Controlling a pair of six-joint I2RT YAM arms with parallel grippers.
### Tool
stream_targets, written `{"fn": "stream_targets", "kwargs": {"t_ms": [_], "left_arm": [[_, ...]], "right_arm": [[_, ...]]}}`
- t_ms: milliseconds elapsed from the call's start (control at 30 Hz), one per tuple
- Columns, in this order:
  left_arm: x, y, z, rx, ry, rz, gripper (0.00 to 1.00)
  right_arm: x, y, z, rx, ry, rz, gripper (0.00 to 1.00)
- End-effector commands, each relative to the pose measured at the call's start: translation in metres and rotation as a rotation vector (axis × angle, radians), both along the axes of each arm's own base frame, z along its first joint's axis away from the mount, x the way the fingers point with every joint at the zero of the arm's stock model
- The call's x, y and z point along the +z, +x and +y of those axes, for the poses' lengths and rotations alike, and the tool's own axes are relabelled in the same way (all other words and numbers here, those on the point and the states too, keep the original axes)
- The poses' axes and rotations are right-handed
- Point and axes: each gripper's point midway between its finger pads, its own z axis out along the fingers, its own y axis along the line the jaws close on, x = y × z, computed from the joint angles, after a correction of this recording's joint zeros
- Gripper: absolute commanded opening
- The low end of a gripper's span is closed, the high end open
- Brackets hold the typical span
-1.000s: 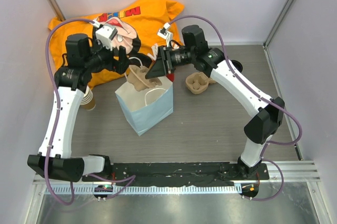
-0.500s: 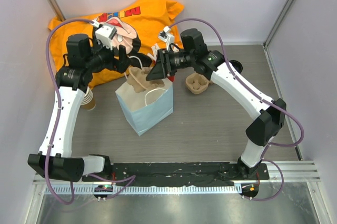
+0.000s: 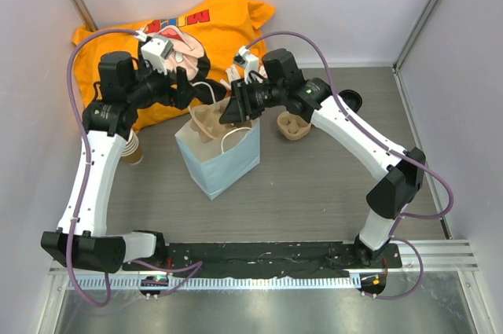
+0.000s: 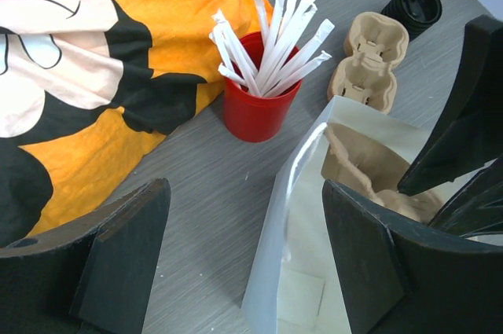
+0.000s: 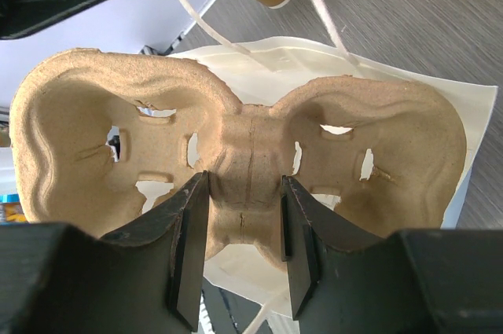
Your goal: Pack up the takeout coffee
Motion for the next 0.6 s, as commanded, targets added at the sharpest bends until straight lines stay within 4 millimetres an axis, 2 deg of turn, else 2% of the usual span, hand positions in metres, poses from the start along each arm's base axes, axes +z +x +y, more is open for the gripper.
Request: {"fn": "stream_targets", "kwargs": {"t_ms": [0, 167, 567], "left_arm": [[0.021, -0.009, -0.006, -0.033, -0.043, -0.053, 0.82], [0.021, -0.014, -0.009, -0.056, -0.051, -0.046, 0.77], [0.011, -0.023, -0.011, -0.071, -0.053, -0.008, 0.69]], "right_arm": [[0.016, 0.003, 0.002, -0.030, -0.022, -0.117, 0.28], [0.003, 0.005, 0.002, -0.062, -0.092, -0.154, 0.28], [-0.011, 0.020, 0.004, -0.136, -0.204, -0.251, 0.28]]}}
